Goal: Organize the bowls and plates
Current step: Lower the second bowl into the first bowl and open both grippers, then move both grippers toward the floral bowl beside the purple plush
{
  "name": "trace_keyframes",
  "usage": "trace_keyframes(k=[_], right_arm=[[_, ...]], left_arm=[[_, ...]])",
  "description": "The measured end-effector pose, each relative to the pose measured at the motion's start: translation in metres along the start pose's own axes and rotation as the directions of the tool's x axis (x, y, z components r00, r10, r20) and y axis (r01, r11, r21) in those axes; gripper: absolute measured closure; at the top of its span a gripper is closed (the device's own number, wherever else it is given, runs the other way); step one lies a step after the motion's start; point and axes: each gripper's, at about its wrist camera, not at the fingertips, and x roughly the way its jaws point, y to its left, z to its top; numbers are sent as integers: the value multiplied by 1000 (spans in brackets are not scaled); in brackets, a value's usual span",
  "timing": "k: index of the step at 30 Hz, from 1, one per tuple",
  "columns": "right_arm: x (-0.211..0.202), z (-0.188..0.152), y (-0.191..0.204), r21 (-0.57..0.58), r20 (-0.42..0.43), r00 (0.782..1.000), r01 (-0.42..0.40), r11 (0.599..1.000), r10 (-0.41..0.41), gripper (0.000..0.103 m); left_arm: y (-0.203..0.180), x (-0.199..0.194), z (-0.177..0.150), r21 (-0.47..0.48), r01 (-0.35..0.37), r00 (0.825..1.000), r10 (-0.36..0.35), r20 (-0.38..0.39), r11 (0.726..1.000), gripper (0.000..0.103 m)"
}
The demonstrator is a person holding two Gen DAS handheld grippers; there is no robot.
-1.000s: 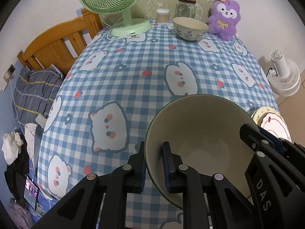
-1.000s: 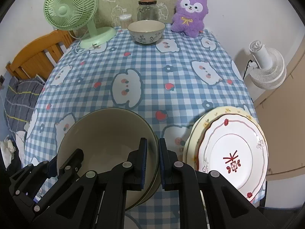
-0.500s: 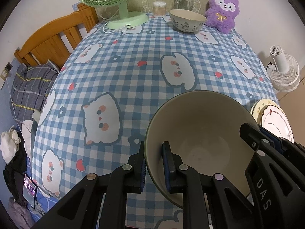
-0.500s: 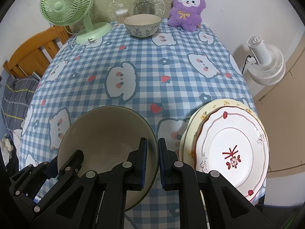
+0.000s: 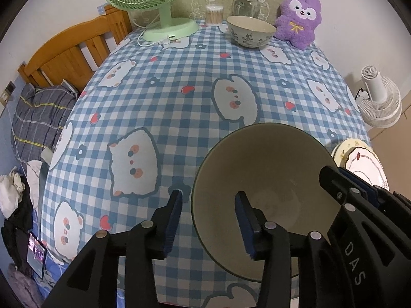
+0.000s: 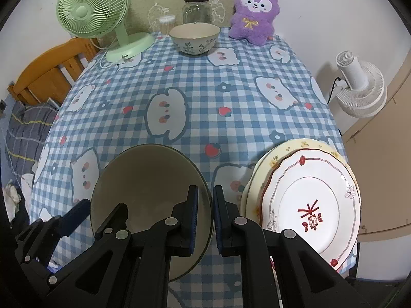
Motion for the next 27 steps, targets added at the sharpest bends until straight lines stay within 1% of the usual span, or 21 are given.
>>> trace_keyframes(k=[1, 2, 3, 4, 5, 6, 11, 15, 18, 21, 24, 27], right_arm=[[-2, 0, 0, -1, 0, 1000, -5, 1000, 5, 87], [-4, 0, 0, -3, 4, 1000, -14, 1000, 14, 82], [-7, 1, 0, -4, 10, 1000, -21, 1000, 21, 72], [-10, 1, -1, -3, 19, 1000, -25, 1000, 25, 65], [-13, 1, -2, -1, 30, 999, -29, 1000, 29, 52], [-18, 1, -2, 3, 44, 999, -32, 999, 32, 45], [-40, 10, -2, -3, 78, 995, -57, 998, 57, 43], [-58, 19, 0, -10, 114, 992, -61, 998, 62, 31], [-71, 27, 2, -12, 144, 988, -52, 999, 53, 26], [-83, 35, 5, -5, 165, 985, -42, 999, 42, 24], [-92, 44, 7, 8, 177, 983, -40, 999, 38, 21], [-104, 52, 12, 10, 202, 979, -28, 1000, 26, 20]], left_arm=[[-1, -2, 0, 2, -3, 1000, 3, 3, 1000, 52], [-1, -4, 0, 5, -6, 1000, 6, 9, 1000, 48], [-2, -6, 0, 8, -7, 1000, 7, 15, 1000, 45], [-2, -9, 0, 8, -7, 1000, 7, 24, 1000, 43], [-2, -11, 1, 9, -5, 1000, 5, 30, 1000, 39], [-2, -14, 1, 9, -3, 999, 3, 36, 1000, 37], [-3, -35, 8, 6, -3, 997, 2, 83, 1000, 25], [-2, -51, 15, 11, -4, 993, 3, 121, 1000, 21], [-1, -66, 24, 19, -8, 988, 4, 156, 1000, 19], [1, -76, 32, 24, -1, 984, -3, 178, 1000, 16], [3, -84, 40, 36, 5, 982, -11, 186, 999, 15], [7, -95, 49, 49, 4, 977, -14, 213, 999, 14]])
